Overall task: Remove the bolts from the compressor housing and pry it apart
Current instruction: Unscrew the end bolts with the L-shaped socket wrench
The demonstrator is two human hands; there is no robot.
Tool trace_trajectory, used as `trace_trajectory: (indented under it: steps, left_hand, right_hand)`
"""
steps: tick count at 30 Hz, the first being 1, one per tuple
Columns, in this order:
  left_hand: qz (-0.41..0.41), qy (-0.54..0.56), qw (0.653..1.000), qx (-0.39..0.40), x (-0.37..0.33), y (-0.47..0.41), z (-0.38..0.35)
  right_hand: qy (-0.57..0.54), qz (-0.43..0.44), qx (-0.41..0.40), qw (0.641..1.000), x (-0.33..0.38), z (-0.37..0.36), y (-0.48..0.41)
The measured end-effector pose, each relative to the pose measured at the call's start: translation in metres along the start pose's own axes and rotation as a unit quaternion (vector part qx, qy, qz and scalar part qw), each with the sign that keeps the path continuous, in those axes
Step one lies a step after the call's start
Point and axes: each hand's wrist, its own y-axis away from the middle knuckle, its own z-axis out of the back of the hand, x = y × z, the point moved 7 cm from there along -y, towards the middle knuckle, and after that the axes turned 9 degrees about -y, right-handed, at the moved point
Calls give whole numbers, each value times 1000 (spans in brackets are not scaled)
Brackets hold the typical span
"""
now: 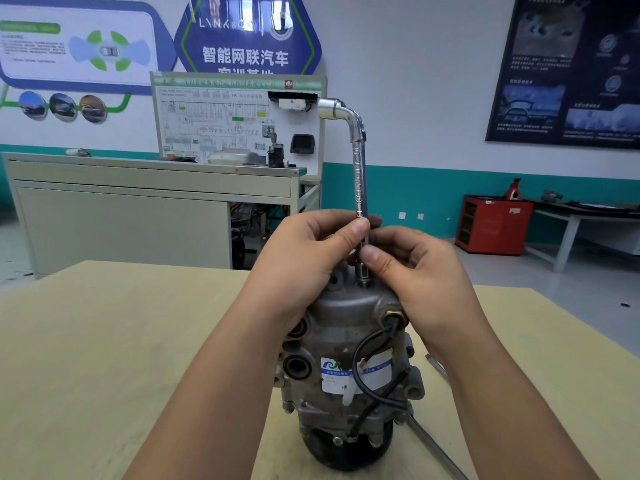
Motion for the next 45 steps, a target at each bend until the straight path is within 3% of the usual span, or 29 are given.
trace_trajectory:
  steps: [13,36,45]
  left_hand:
    - [5,32,999,7,0,0,0]
    - [14,16,999,-48,1,2,7]
    - [12,40,999,3,1,1,-1]
  right_hand:
    - [9,-14,1,1000,-2,0,0]
    - [-19,12,24,999,-2,-1,1]
    - [-14,-13,13,1000,-4,0,0]
